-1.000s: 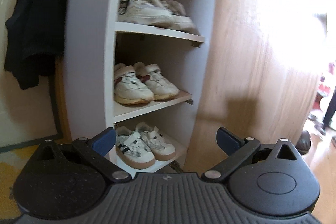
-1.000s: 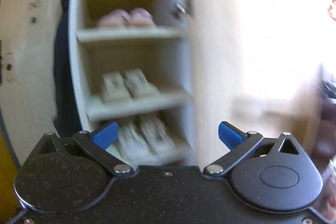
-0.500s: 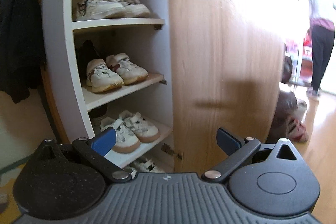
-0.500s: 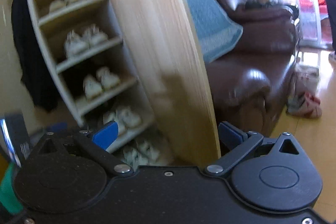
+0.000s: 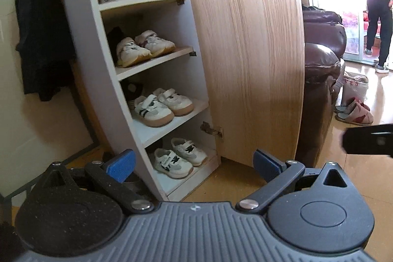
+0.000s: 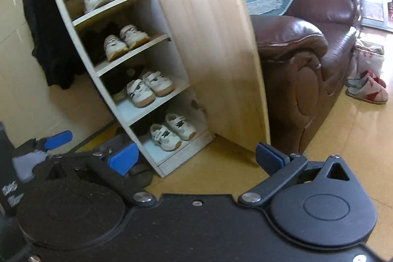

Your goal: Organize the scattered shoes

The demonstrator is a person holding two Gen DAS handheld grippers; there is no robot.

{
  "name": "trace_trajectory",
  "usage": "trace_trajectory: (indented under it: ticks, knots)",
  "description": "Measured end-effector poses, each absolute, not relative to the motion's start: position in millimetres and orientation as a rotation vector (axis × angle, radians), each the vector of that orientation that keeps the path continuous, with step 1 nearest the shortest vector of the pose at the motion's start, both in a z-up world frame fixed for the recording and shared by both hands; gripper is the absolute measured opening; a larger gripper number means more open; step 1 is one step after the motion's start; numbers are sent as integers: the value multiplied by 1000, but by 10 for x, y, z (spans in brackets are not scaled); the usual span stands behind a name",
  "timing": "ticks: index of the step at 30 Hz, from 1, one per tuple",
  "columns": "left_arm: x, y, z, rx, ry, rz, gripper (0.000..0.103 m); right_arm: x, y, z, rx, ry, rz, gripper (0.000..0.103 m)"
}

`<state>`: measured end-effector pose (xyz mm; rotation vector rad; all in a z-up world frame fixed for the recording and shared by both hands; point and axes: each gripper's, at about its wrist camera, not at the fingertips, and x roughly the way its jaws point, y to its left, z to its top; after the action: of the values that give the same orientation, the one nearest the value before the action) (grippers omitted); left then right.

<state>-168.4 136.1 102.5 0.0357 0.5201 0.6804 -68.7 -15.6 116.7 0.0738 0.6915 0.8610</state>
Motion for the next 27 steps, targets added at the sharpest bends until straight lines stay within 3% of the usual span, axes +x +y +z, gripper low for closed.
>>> trace_trajectory:
  ticks: [10, 27]
  knots:
    - [-2066, 1256, 1365, 25, 478, 772, 102, -808, -72, 1354, 37, 686, 900, 103]
    - [-2239, 1190, 1290, 55, 529, 855, 102, -1035, -40, 1264, -36, 707, 918, 103]
